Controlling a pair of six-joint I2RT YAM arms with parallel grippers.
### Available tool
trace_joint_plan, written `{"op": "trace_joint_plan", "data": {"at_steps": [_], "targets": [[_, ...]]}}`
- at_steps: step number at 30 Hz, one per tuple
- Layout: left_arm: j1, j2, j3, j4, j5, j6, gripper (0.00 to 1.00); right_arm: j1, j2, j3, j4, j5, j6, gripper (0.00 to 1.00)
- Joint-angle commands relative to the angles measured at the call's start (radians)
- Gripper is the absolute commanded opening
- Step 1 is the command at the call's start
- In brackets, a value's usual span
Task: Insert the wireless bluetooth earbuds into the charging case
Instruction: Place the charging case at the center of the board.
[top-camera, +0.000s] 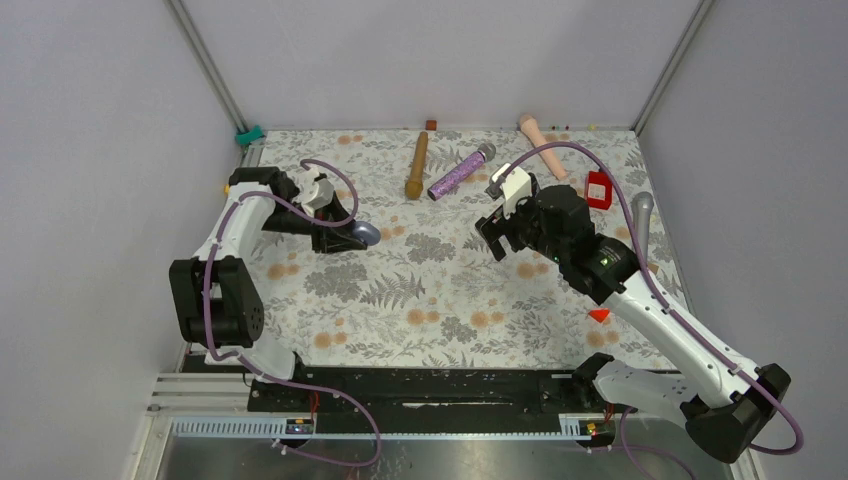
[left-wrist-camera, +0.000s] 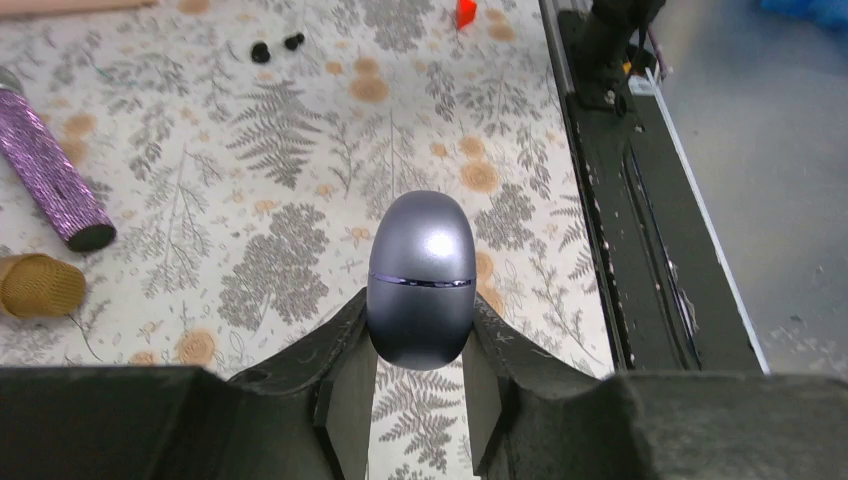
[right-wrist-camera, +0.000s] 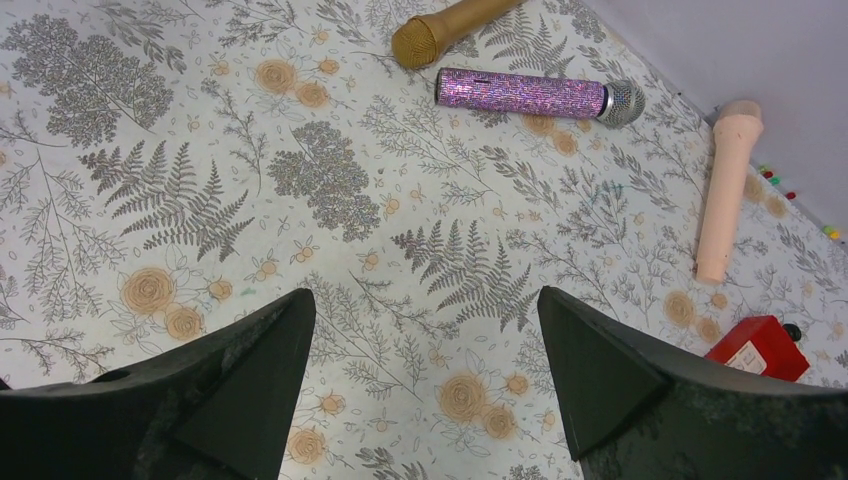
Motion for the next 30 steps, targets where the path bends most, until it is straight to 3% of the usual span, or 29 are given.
{"op": "trace_joint_plan", "data": {"at_steps": [1, 4, 7, 9, 11, 14, 19, 24, 30], "targets": [[-0.023, -0.067, 0.033, 0.160, -0.188, -0.302, 0.00, -0.016, -0.033, -0.007, 0.053, -0.026, 0.012, 0.90], [-0.068, -0.211, -0.132, 0.635, -0.354, -0.753, 0.00, -0.024, -0.043, -0.014, 0.054, -0.029, 0.015, 0.90], [-0.075, -0.345, -0.337, 1.104, -0.424, -1.122, 0.00, -0.035, -0.053, -0.025, 0.057, -0.042, 0.021, 0.91], [-0.095, -0.393, -0.458, 1.433, -0.551, -1.367, 0.00, -0.045, -0.060, -0.032, 0.062, -0.061, 0.026, 0.91], [-0.118, -0.408, -0.553, 1.671, -0.695, -1.491, 0.00, -0.053, -0.067, -0.041, 0.066, -0.073, 0.032, 0.91], [-0.155, -0.391, -0.647, 1.869, -0.863, -1.546, 0.00, -0.067, -0.075, -0.055, 0.074, -0.097, 0.041, 0.91], [-0.194, -0.306, -0.706, 1.982, -1.026, -1.560, 0.00, -0.094, -0.088, -0.072, 0.088, -0.123, 0.054, 0.92], [-0.210, -0.207, -0.553, 1.744, -1.143, -1.619, 0.00, -0.109, -0.092, -0.084, 0.099, -0.139, 0.062, 0.92], [-0.232, -0.062, -0.353, 1.465, -1.170, -1.727, 0.00, -0.116, -0.097, -0.088, 0.105, -0.143, 0.066, 0.92]]}}
